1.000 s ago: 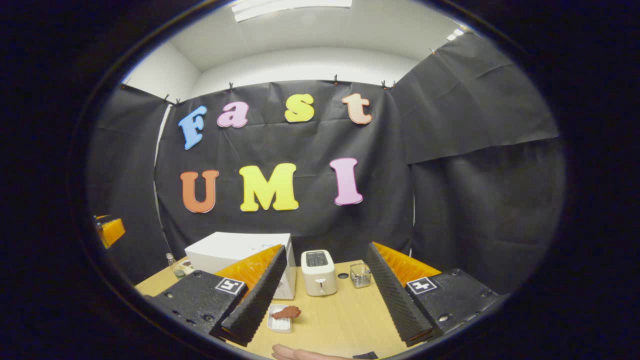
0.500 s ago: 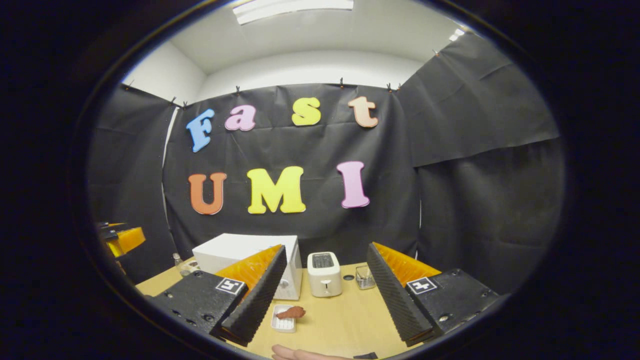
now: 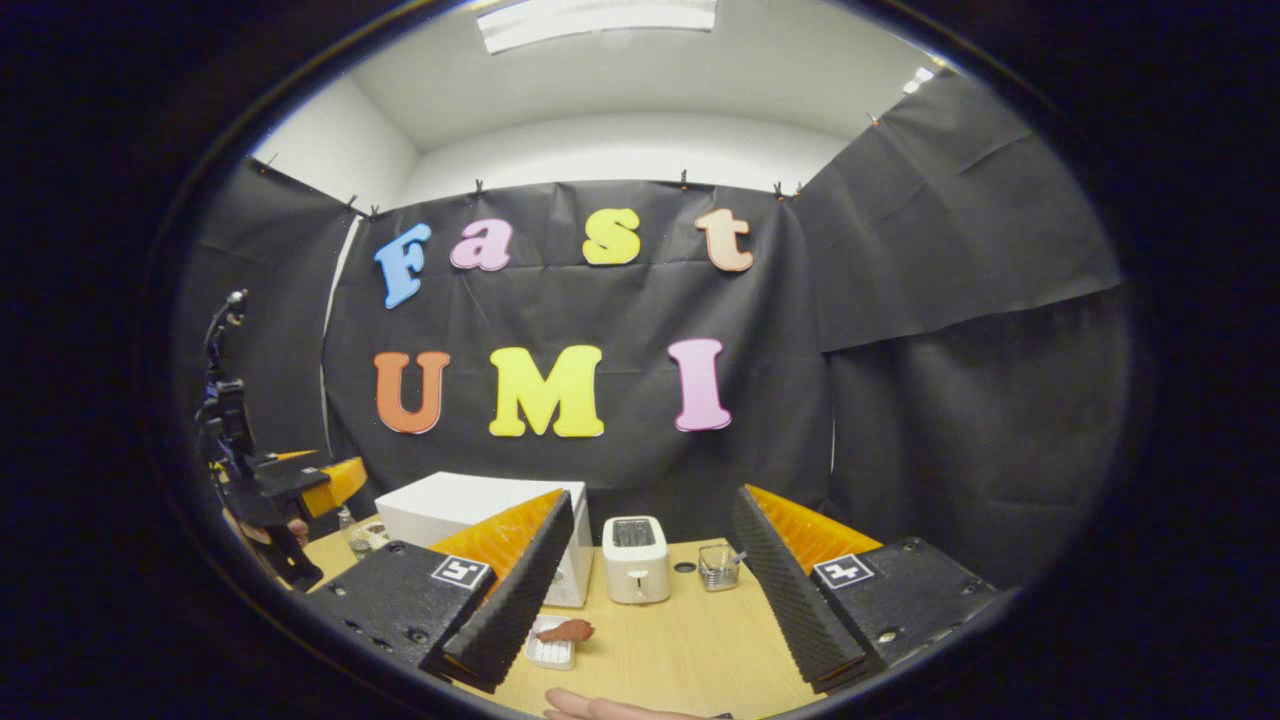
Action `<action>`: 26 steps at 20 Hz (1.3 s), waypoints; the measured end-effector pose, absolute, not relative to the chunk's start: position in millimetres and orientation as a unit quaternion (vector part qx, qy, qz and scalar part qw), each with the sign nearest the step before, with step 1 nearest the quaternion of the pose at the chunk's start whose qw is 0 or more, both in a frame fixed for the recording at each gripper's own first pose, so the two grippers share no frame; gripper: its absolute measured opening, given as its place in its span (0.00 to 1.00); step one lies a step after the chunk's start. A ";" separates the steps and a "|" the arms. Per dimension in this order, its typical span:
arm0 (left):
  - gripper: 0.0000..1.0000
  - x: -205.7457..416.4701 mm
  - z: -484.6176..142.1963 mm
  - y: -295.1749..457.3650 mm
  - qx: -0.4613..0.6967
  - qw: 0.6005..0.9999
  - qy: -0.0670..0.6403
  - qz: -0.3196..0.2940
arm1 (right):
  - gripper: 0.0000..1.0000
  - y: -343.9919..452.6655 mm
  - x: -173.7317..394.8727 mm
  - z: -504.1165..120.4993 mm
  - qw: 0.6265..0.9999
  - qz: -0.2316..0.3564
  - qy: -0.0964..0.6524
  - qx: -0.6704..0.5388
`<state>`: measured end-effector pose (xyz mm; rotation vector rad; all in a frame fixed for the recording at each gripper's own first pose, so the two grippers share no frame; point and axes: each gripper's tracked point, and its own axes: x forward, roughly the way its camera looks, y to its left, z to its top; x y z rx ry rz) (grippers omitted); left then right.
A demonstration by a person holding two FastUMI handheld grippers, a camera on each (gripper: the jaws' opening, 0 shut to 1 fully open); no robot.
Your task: Open the microwave oven with the left hand, put the food in, and close the microwave oven.
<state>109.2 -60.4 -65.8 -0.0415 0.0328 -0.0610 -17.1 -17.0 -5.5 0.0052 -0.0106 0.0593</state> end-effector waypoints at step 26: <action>0.80 257.2 -319.3 -186.1 -0.015 0.990 0.134 -0.044 | 1.00 -71.7 13.9 -81.5 0.999 0.048 0.013 0.008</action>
